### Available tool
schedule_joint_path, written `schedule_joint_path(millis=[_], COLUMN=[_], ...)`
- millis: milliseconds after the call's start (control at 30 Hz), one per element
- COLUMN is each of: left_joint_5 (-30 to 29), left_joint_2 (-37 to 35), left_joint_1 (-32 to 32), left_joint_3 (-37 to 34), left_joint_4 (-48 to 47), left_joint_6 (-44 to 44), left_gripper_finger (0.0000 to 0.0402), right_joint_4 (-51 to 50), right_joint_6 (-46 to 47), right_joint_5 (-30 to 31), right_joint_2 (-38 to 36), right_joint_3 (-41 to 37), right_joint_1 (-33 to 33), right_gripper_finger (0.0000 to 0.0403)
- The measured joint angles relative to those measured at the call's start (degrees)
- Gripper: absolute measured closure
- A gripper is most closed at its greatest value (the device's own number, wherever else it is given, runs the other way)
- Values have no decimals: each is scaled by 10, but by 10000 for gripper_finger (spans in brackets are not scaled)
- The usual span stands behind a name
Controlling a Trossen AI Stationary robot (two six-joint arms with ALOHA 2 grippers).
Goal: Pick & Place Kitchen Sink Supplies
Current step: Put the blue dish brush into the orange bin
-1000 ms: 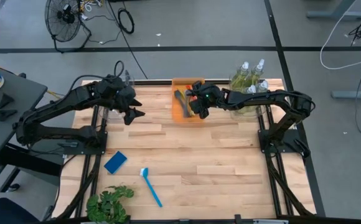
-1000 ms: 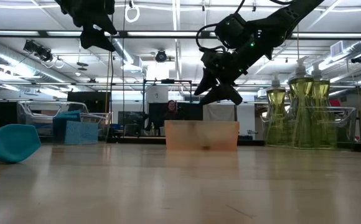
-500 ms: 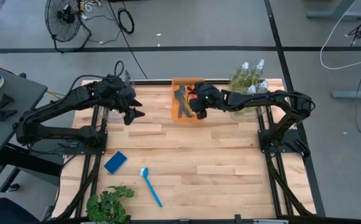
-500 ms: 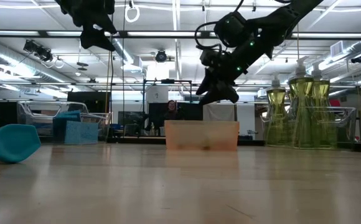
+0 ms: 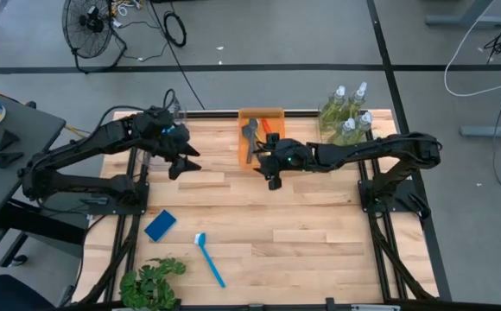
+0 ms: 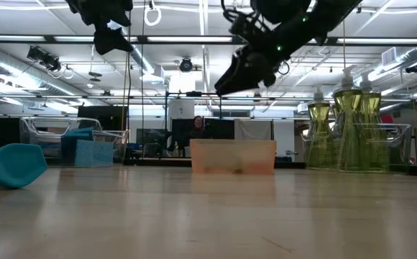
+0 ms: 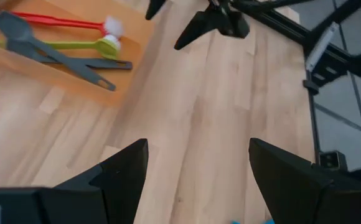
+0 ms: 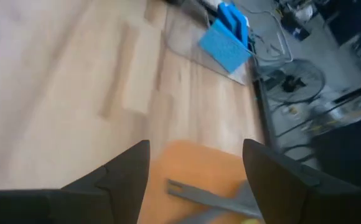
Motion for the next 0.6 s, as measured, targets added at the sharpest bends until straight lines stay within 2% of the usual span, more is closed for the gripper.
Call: schedule_joint_path(millis=[200, 300, 600], left_joint_5=[2, 2, 2], left_joint_2=[0, 0, 0], left_joint_1=[-46, -72, -170], left_joint_3=[0, 0, 0], left_joint_4=[7, 17, 23], left_joint_6=[-4, -12, 108], left_gripper_finger=[118, 118, 118], right_joint_4=[0, 3, 1], right_joint_6=[196, 258, 285], right_joint_5=[0, 0, 0], right_joint_2=[-23, -31, -32], right_joint_3=[0, 0, 0], right_joint_1=[41, 59, 96], right_gripper_finger=[144, 144, 144])
